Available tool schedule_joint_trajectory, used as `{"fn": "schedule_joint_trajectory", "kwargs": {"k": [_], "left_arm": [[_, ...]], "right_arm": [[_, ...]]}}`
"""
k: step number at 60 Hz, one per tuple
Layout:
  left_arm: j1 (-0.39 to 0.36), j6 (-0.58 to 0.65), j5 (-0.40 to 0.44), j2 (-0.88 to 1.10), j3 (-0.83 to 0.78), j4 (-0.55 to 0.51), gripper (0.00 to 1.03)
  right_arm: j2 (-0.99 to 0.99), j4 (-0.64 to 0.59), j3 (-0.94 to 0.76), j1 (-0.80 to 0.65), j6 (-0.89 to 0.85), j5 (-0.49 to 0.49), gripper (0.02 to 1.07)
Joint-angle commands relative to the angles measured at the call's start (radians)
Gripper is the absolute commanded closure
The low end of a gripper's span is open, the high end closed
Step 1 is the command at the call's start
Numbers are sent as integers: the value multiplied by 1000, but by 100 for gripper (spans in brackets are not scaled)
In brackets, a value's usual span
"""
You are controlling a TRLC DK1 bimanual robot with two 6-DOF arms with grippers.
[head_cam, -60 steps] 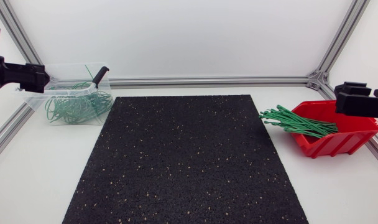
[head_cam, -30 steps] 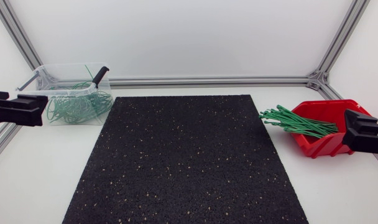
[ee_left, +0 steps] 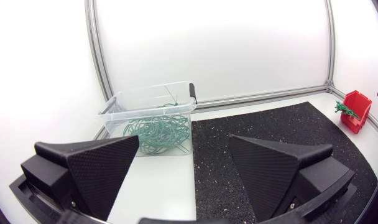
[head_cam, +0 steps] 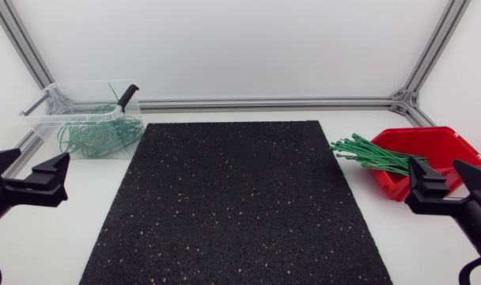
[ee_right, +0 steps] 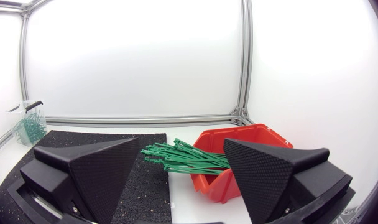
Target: Take a green cable tie from the red box, thread the tail through the head to close it, then place it in the transparent bin on the left.
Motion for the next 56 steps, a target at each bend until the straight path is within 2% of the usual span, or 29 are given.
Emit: {"fn": "schedule_joint_trajectory", "kwargs": {"k": [1, 23, 45, 56], "left_arm": [[-1, -31, 11, -39, -58, 34, 3], [11, -76, 45, -198, -257, 154, 3], [23, -123, 79, -361, -462, 278, 3], [23, -123, 79, -361, -462, 278, 3]], "right_arm": [[-28, 41, -57, -13, -13, -23, 8], [-137, 214, -257, -49, -21, -151, 7], [-137, 214, -257, -49, -21, -151, 7], [-137, 214, -257, -49, -21, -151, 7]]}}
